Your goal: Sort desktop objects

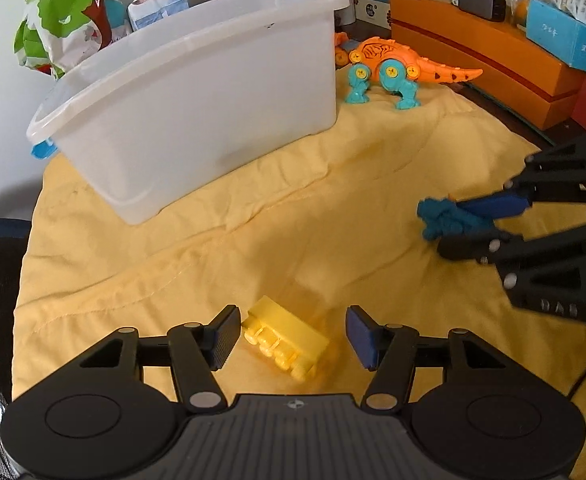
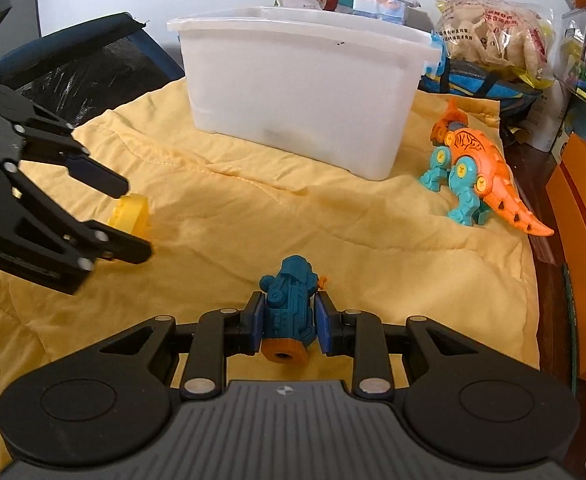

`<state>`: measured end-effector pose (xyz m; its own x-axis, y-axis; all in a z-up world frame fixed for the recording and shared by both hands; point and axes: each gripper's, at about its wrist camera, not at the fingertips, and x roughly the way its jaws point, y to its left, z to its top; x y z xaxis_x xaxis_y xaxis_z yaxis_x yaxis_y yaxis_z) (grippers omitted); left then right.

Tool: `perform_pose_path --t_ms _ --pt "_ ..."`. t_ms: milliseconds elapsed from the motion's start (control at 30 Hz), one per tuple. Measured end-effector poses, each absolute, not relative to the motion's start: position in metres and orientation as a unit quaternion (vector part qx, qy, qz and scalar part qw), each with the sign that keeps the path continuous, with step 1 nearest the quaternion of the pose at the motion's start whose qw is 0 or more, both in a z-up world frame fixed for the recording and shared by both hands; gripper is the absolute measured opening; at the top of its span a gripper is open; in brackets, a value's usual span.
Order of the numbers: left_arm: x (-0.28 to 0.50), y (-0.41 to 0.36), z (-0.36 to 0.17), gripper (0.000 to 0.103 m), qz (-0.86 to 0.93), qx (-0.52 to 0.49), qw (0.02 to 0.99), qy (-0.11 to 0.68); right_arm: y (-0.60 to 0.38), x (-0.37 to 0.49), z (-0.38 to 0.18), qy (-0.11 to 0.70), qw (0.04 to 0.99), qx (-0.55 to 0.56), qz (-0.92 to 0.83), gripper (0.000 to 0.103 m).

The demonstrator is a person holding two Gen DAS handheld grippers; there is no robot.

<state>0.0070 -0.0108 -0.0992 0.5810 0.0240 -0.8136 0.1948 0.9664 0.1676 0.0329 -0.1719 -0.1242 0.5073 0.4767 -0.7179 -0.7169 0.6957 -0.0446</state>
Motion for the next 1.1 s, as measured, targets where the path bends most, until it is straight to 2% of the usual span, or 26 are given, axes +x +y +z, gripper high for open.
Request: perform_pose_path --t_ms 367,467,533,900,933,967,1000,1033,1100 --pt "-0.014 0.000 -0.092 0.065 -0.056 0.029 0.906 0.419 -0.174 0.037 -0.125 0.353 0.854 -0.161 0.347 0.031" --pt "-0.022 0.009 -0.095 0.066 -0.046 0.020 0.905 0.422 -0.177 0.040 -0.126 0.358 0.856 -0.150 0.342 0.038" --pt "-0.025 0.013 -0.099 0.066 -0.043 0.011 0.902 0.430 -0.179 0.041 -0.127 0.357 0.858 -0.146 0.339 0.047" --pt "0.005 0.001 -0.123 0.065 -0.052 -0.027 0.893 0.446 -0.177 0.043 -0.133 0.365 0.849 -0.161 0.348 0.047" --pt "0.007 0.001 -0.122 0.058 -0.048 -0.025 0.895 0.443 -0.176 0.042 -0.134 0.360 0.848 -0.169 0.351 0.046" --pt "0.008 -0.001 -0.122 0.040 -0.045 -0.019 0.896 0.441 -0.175 0.042 -0.134 0.356 0.847 -0.175 0.354 0.044" --pt "0.009 -0.001 -0.121 0.032 -0.047 -0.016 0.897 0.440 -0.174 0.041 -0.134 0.354 0.844 -0.179 0.360 0.035" --pt "0.009 0.002 -0.120 0.027 -0.052 -0.025 0.896 0.440 -0.173 0.041 -0.134 0.354 0.841 -0.180 0.367 0.029" --pt "0.008 0.008 -0.115 0.027 -0.058 -0.037 0.897 0.437 -0.171 0.040 -0.133 0.354 0.840 -0.184 0.368 0.029"
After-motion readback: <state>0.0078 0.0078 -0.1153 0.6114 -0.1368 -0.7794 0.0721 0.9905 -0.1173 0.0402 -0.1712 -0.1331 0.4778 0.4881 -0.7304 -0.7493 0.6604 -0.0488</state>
